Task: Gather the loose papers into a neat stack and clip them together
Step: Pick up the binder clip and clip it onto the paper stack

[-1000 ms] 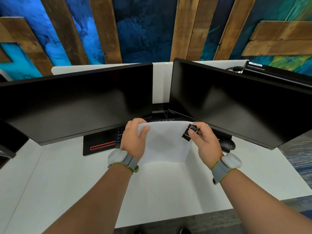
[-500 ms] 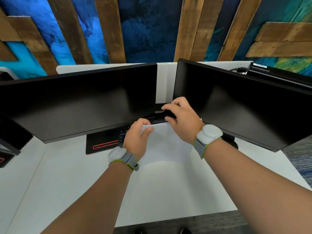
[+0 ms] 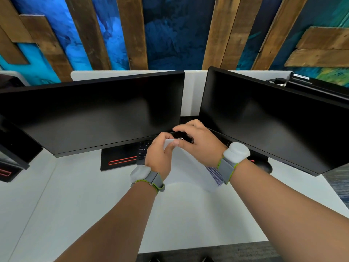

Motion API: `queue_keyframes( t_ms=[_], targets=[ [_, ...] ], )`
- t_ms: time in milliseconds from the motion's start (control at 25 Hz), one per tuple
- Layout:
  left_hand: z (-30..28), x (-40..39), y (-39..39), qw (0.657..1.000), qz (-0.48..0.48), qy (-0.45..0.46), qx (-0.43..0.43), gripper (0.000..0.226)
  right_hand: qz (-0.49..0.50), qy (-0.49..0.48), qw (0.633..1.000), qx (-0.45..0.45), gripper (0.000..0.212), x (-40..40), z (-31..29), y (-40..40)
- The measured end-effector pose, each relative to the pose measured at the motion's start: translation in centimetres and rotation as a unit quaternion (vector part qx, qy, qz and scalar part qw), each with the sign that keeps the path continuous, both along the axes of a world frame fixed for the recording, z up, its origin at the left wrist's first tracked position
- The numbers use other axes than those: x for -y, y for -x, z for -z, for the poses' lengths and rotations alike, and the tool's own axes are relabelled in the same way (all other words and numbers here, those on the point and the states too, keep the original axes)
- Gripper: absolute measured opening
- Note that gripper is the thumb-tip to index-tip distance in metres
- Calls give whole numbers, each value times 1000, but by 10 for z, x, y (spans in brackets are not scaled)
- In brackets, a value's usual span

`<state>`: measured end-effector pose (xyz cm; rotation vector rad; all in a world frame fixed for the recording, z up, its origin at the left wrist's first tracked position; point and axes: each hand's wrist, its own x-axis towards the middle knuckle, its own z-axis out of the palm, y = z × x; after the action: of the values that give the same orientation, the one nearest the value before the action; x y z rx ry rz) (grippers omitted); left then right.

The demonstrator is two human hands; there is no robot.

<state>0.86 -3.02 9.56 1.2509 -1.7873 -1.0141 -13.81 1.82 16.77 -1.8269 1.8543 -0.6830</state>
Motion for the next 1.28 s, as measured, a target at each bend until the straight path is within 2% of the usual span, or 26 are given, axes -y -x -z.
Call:
queue_keyframes(
  t_ms=[120,360,560,720,1000,1280],
  targets=[
    [0,0,0,1000,8,-4,0,6,39,24,998,50,46,-2,-2,-1],
    [-1,1,1,1000,11,4,7,5,121,29,970,207,73,5,-4,1],
    [2,2,-1,1000,19,8,16,5,111,11,973,204,74,7,-9,2],
    [2,2,-2,1000,20,15,17,10,99,28,984,147,70,7,-19,1],
    [2,-1,-1,999,16,28,21,6,89,70,994,1,32,-2,-39,1],
    [1,-8,-2,999,11,37,26,13,-14,33,989,-146,33,-5,-36,-4]
  ],
)
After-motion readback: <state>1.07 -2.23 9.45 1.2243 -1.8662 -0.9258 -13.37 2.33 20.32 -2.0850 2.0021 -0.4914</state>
